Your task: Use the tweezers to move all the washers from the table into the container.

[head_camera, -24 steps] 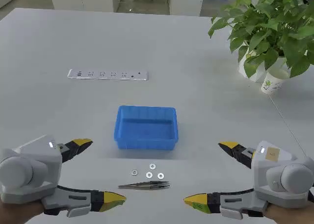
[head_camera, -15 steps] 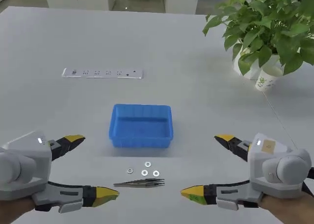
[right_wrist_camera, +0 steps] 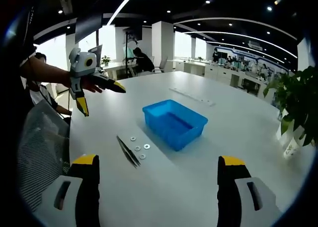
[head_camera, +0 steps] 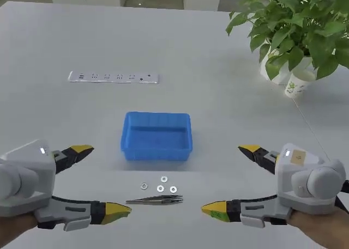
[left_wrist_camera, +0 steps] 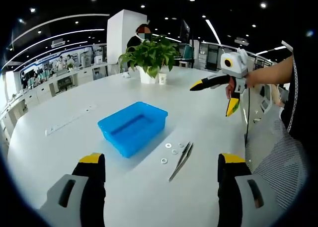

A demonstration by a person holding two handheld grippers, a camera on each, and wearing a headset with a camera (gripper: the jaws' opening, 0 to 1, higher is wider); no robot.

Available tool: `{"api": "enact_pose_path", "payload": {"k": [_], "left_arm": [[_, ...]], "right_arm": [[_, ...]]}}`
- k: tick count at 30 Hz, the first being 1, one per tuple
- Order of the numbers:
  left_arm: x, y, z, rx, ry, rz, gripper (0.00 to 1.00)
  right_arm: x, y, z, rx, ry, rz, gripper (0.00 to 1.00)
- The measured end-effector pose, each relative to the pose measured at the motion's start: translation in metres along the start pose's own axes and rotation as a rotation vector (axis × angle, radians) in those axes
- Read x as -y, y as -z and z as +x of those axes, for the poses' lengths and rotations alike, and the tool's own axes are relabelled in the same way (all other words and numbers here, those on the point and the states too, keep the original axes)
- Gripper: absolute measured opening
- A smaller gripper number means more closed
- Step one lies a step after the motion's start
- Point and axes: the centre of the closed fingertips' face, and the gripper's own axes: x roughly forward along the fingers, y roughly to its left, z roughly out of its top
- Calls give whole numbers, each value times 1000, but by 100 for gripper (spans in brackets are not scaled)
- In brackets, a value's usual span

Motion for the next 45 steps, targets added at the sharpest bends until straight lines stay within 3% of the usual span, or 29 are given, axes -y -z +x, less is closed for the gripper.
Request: {"api": "enact_pose_path", "payload": {"k": [35, 41, 45], "left_arm": [[-4, 0, 0, -26, 37, 43, 96], [-4, 4, 1, -58, 55, 71, 93], [-4, 11, 1, -102, 81, 96, 87]], "right_arm": [[6, -2, 1, -19, -24, -42, 99], [5, -1, 2, -31, -42, -60, 99], [4, -1, 4, -45, -63, -84, 98]]}}
